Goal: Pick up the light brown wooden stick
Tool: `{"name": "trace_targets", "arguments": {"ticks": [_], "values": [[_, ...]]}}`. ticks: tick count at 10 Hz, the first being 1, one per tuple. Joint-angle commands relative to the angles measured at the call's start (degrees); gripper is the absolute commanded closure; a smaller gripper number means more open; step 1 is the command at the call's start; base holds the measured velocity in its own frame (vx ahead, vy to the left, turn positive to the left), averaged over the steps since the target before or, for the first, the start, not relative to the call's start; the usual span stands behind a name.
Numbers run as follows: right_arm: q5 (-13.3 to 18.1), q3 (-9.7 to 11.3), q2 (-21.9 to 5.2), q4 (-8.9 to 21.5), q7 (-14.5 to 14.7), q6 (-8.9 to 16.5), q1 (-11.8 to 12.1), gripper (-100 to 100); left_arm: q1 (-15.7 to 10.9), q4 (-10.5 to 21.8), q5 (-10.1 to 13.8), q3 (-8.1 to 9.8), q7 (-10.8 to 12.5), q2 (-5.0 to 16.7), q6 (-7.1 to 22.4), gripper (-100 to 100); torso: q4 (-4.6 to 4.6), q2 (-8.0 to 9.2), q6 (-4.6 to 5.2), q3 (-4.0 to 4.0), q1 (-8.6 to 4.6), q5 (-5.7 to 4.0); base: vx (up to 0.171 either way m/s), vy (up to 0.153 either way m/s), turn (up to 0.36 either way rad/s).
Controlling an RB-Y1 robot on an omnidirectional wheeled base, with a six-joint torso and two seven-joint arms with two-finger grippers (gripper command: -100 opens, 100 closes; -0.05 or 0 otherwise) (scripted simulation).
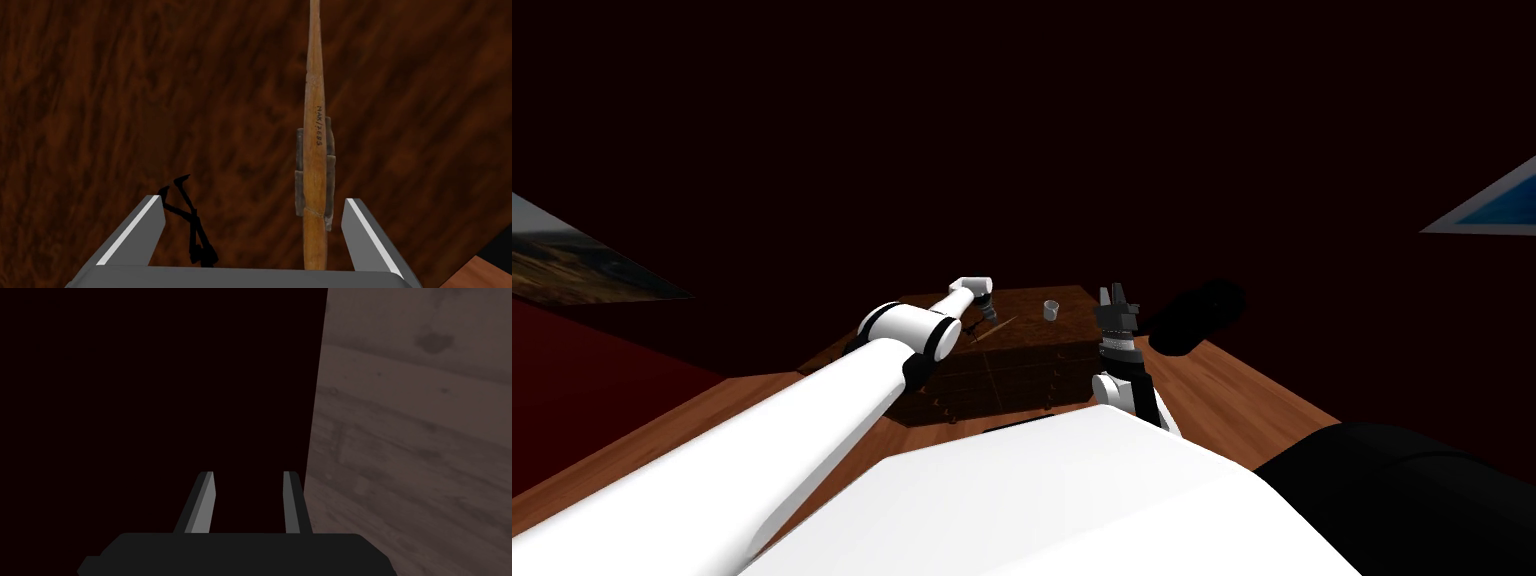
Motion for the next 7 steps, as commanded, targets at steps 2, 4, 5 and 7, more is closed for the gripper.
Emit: {"name": "trace_targets", "arguments": {"ticks": [2, 4, 5, 7], "values": [[0.00, 0.00, 0.00, 0.00, 0.00, 0.00, 0.00, 0, -0.90, 1.64, 0.13, -0.04, 0.68, -0.29, 0.94, -100, 0.00, -0.02, -0.01, -0.01, -0.02, -0.01, 0.025, -0.011, -0.011], [0.00, 0.00, 0.00, 0.00, 0.00, 0.00, 0.00, 0, -2.01, 2.46, 0.33, -0.14, 1.58, -0.80, 2.20, -100, -0.01, -0.02, 0.00, -0.01, 0.00, 0.00, 0.035, -0.010, -0.029], [0.00, 0.00, 0.00, 0.00, 0.00, 0.00, 0.00, 0, -2.84, 6.40, 0.49, -0.24, 2.35, -1.33, 3.26, -100, 0.01, -0.03, -0.01, -0.01, 0.00, -0.01, 0.050, -0.015, -0.025], [0.00, 0.00, 0.00, 0.00, 0.00, 0.00, 0.00, 0, -5.13, 6.86, 0.49, -0.24, 2.35, -1.33, 0.62, -100, -0.04, -0.06, -0.02, -0.05, -0.03, 0.00, 0.031, -0.012, -0.010]]}}
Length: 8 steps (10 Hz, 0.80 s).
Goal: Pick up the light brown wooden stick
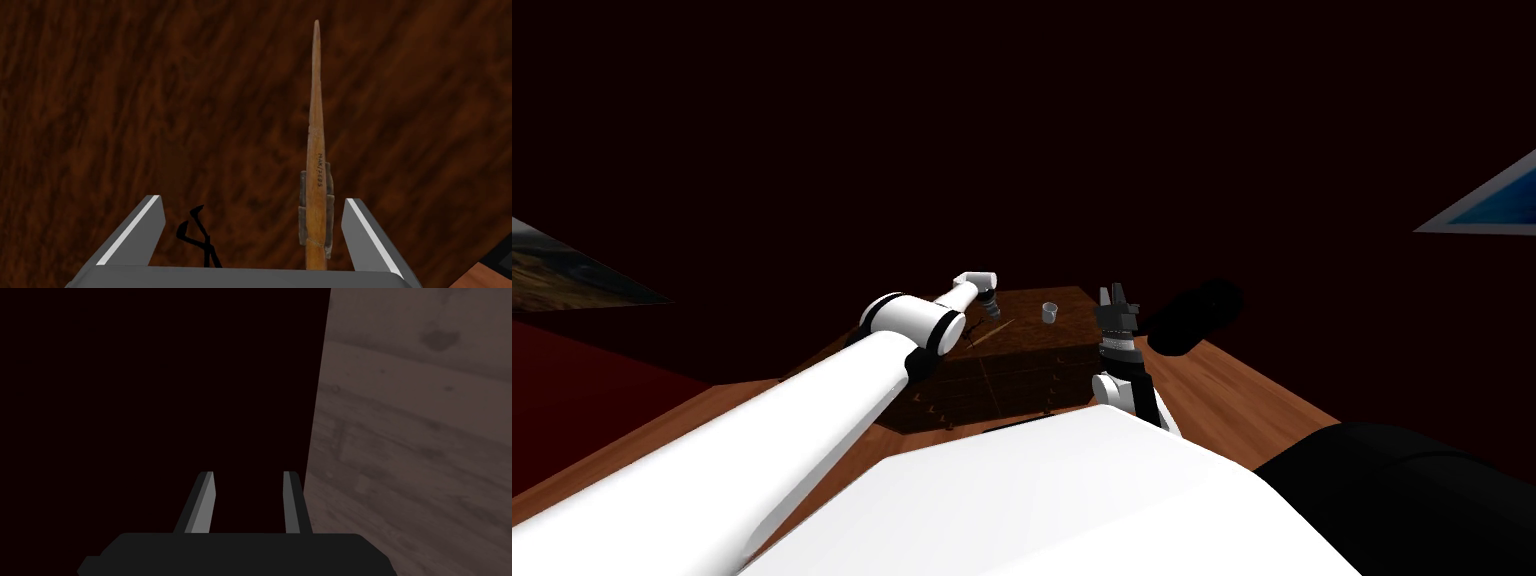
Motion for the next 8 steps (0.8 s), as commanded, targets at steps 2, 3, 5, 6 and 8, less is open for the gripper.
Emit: {"name": "trace_targets", "arguments": {"ticks": [2, 3, 5, 6, 8], "values": [[0.00, 0.00, 0.00, 0.00, 0.00, 0.00, 0.00, 0, 1.75, 1.21, 0.22, 0.20, -0.26, 0.07, 2.23, -100, 0.01, 0.06, 0.00, 0.04, 0.04, 0.01, -0.003, 0.001, 0.002], [0.00, 0.00, 0.00, 0.00, 0.00, 0.00, 0.00, 0, 1.75, 1.97, 0.22, 0.20, -0.26, 0.07, 2.23, -100, 0.05, 0.10, 0.01, 0.07, 0.03, 0.00, 0.000, 0.000, 0.000], [0.00, 0.00, 0.00, 0.00, 0.00, 0.00, 0.00, 0, 0.75, 5.45, 0.34, 0.11, 0.37, -0.44, 2.81, -100, 0.05, 0.03, 0.03, 0.05, -0.04, -0.02, 0.041, -0.008, -0.022], [0.00, 0.00, 0.00, 0.00, 0.00, 0.00, 0.00, 0, 1.21, 5.45, 0.34, 0.11, 0.37, -0.44, 3.08, -100, 0.00, -0.03, 0.00, -0.01, -0.01, -0.01, 0.019, -0.005, 0.006], [0.00, 0.00, 0.00, 0.00, 0.00, 0.00, 0.00, 0, 1.02, 8.51, 0.44, -0.04, 1.16, -1.37, 4.12, -100, 0.03, 0.00, 0.02, 0.02, -0.03, -0.02, 0.047, -0.011, -0.014]]}}
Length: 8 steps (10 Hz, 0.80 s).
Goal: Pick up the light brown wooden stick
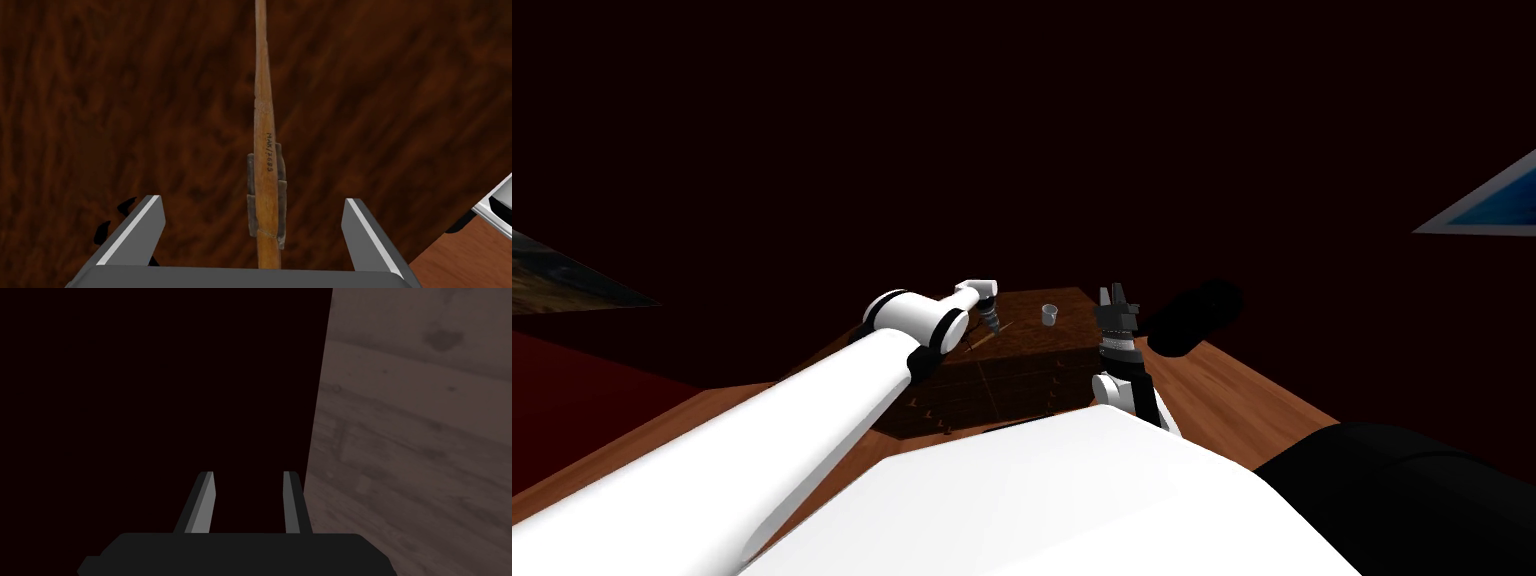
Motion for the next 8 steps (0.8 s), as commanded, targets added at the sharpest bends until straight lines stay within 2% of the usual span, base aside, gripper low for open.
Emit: {"name": "trace_targets", "arguments": {"ticks": [1, 2, 4, 7, 8], "values": [[0.00, 0.00, 0.00, 0.00, 0.00, 0.00, 0.00, 0, 2.86, -1.60, -0.48, -0.55, 1.07, -0.03, 2.71, -100, 0.00, 0.00, 0.00, 0.00, 0.00, 0.00, 0.022, 0.006, -0.029], [0.00, 0.00, 0.00, 0.00, 0.00, 0.00, -0.01, 0, 2.87, -4.22, -0.48, -0.55, 1.07, -0.03, 2.71, -100, -0.02, 0.08, -0.02, 0.02, 0.11, 0.04, 0.000, 0.000, 0.000], [0.00, 0.00, 0.00, 0.00, 0.00, 0.00, -0.01, 0, 2.87, -1.60, -0.48, -0.55, 1.07, -0.03, 2.71, -100, 0.05, 0.21, 0.00, 0.12, 0.05, 0.01, 0.000, 0.000, 0.000], [0.00, 0.00, 0.00, 0.00, 0.00, 0.00, -0.01, 0, 3.15, -0.80, -0.49, -0.60, 1.22, -0.35, 2.89, -100, 0.04, 0.21, -0.01, 0.11, 0.09, 0.03, 0.002, 0.002, -0.005], [0.00, 0.00, 0.00, 0.00, 0.00, 0.00, -0.01, 0, 3.26, -1.74, -0.54, -0.63, 1.24, -0.24, 3.00, -100, 0.03, 0.20, 0.00, 0.11, 0.09, 0.02, -0.003, 0.005, -0.011]]}}
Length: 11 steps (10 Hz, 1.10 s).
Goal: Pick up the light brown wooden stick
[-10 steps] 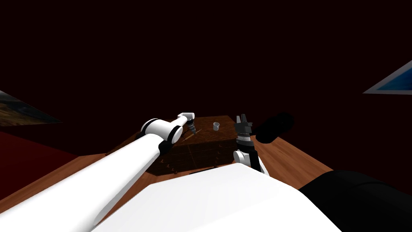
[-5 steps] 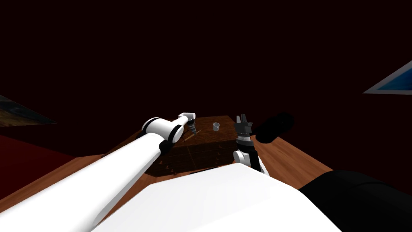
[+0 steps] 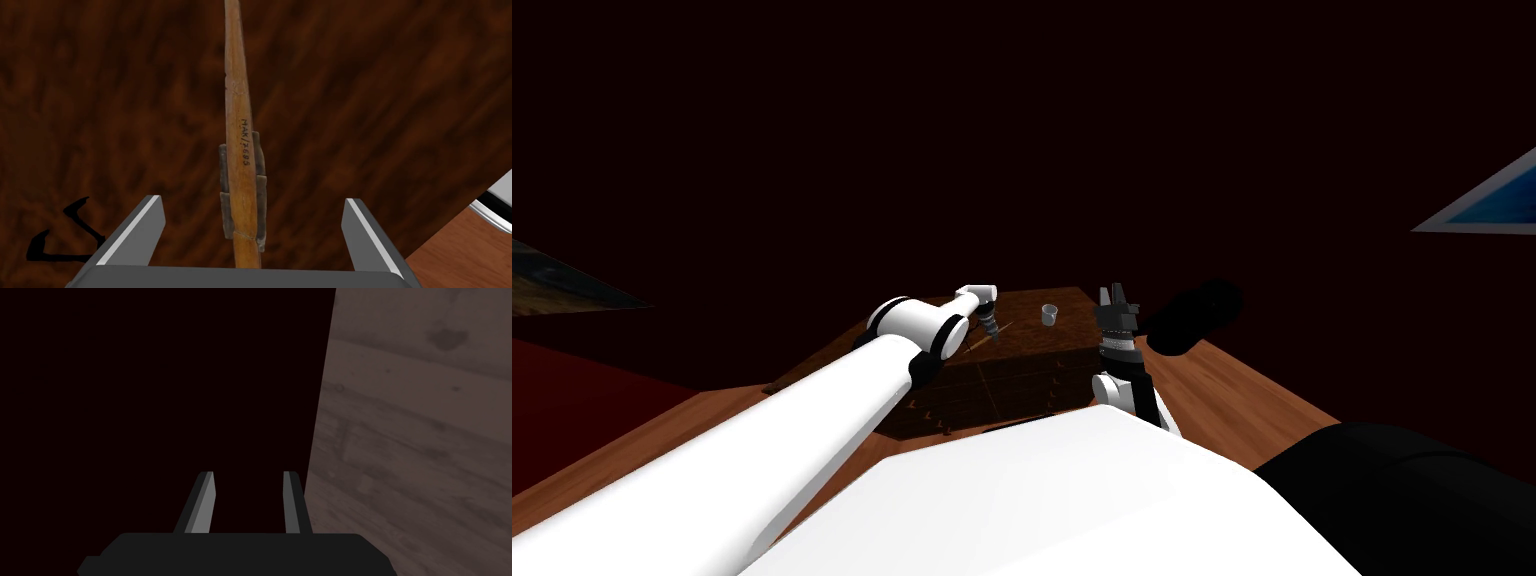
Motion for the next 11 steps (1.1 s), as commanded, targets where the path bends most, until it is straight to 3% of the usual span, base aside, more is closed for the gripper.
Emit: {"name": "trace_targets", "arguments": {"ticks": [1, 2, 3, 4, 6, 7, 8, 11], "values": [[0.00, 0.00, 0.00, 0.00, 0.00, 0.00, 0.00, 0, 0.00, 0.00, 0.00, 0.00, 0.00, 0.00, 0.00, 0, 0.00, 0.00, 0.00, 0.00, 0.00, 0.00, 0.000, 0.000, 0.000], [0.00, 0.00, 0.00, 0.00, 0.00, 0.00, 0.00, 0, 1.33, 0.02, -0.86, 1.87, -2.87, 2.76, -0.21, -100, 0.00, 0.00, 0.00, 0.00, -0.01, 0.00, -0.018, -0.087, 0.085], [0.00, 0.01, 0.01, 0.00, 0.00, 0.00, 0.00, 0, 1.33, 0.02, -0.86, 1.87, -3.84, 2.76, -0.21, -100, 0.01, 0.05, -0.02, 0.02, -0.25, -0.05, -0.023, -0.071, 0.090], [0.00, 0.01, 0.01, 0.00, 0.00, 0.00, 0.00, 0, 2.66, 0.07, -1.73, 3.73, -5.82, 5.20, -0.42, -100, 0.01, 0.06, -0.01, 0.03, -0.22, -0.05, -0.020, -0.107, 0.076], [0.00, 0.01, 0.01, 0.00, 0.00, 0.00, 0.00, 0, 2.66, 0.07, -1.73, 3.73, -7.68, 5.51, -0.42, -100, 0.01, 0.03, 0.02, 0.02, -0.43, -0.10, -0.003, -0.116, 0.009], [0.00, 0.01, 0.01, 0.00, 0.00, 0.00, 0.00, 0, 3.98, 0.11, -2.59, 5.60, -9.74, 8.26, -0.63, -100, 0.01, 0.00, 0.04, 0.01, -0.43, -0.10, -0.017, -0.109, 0.106], [0.00, 0.01, 0.01, 0.00, 0.00, 0.00, 0.00, 0, 3.98, 0.11, -2.59, 5.60, -11.11, 8.27, -0.63, -100, 0.01, 0.05, -0.02, 0.03, -0.37, -0.09, -0.015, -0.112, 0.057], [0.00, 0.00, 0.00, 0.00, 0.00, 0.00, 0.00, 0, 3.98, 0.11, -2.59, 5.60, -11.51, 8.27, -0.63, -100, 0.00, 0.00, 0.02, 0.00, -0.07, -0.03, 0.001, -0.021, -0.004]]}}
